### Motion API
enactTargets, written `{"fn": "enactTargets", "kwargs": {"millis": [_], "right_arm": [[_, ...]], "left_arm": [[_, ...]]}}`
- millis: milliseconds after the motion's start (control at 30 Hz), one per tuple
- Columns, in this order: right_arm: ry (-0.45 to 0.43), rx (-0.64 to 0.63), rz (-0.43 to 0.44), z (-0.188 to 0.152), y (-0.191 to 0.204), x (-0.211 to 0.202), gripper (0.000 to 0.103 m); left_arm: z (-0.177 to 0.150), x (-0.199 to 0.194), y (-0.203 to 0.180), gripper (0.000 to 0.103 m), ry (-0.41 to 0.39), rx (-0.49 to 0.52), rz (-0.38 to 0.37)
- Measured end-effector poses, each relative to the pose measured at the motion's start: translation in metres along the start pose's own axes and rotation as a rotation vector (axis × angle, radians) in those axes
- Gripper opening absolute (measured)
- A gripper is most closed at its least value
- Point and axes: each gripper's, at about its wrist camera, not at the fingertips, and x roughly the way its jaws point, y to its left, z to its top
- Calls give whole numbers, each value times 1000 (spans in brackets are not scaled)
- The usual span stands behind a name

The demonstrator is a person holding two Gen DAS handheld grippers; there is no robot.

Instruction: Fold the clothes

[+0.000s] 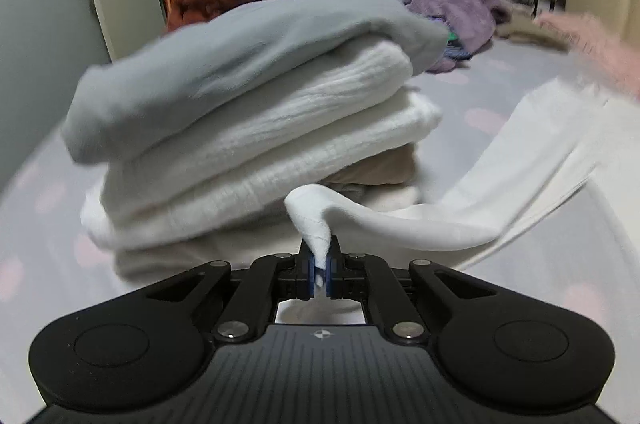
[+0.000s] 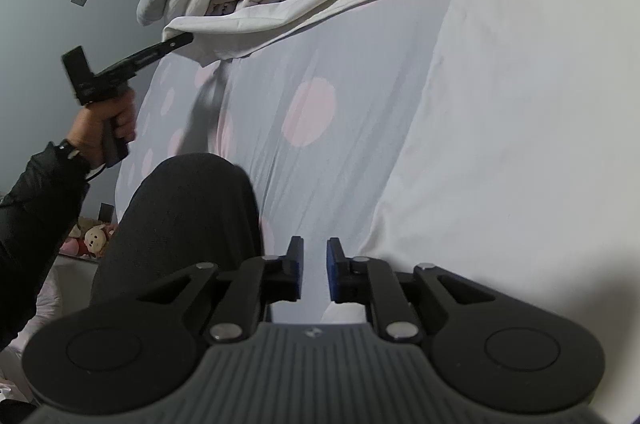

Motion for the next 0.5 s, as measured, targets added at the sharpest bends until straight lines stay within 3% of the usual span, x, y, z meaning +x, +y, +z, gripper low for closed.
{"fn": "enactTargets", "kwargs": {"millis": [233,267,300,367,433,500], "right_arm": [[3,5,-2,-1,-4,1,17],[3,6,-1,-1,-5,2,17],[2,8,0,0,-5,2,17],[2,9,-1,0,-5,3,17],[3,9,-2,0,-5,3,17],[3,5,0,0,-3,3,17]], "left_arm": [[4,-50,63,3,24,-539,-558],[2,-51,74,3,31,-617,-574],[-2,-49,85,3,42,-695,-544],[-10,-31,95,3,167,-725,-356],[-18,-5,95,3,312,-659,-172],[-24,19,89,3,416,-564,-51]]}}
